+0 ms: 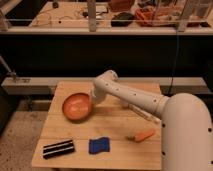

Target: Drag the ceramic bowl in a circle

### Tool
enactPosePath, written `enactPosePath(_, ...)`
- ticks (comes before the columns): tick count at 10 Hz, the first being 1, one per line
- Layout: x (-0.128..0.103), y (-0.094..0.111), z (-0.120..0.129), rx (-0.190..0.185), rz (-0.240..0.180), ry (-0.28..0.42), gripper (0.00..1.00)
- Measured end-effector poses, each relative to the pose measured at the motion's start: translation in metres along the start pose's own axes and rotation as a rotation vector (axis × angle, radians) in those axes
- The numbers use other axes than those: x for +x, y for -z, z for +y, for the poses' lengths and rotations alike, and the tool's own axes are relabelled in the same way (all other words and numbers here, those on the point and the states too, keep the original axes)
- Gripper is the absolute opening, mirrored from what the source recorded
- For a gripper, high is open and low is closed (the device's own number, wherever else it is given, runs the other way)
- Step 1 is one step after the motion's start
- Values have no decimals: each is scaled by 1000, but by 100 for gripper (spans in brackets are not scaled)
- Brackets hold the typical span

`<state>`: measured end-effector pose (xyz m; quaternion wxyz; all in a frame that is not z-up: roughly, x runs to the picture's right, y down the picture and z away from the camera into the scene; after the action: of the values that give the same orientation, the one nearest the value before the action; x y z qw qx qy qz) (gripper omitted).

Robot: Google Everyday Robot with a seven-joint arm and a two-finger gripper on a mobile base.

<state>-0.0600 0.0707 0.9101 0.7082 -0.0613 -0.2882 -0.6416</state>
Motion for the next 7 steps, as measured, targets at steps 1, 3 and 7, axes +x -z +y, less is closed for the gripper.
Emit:
enactPosePath(1, 9, 3, 13, -3, 13, -44, 1)
enactPosePath(3, 18, 9, 26, -10, 32, -92, 1)
enactPosePath(7, -28, 46, 67, -24, 75, -185, 1)
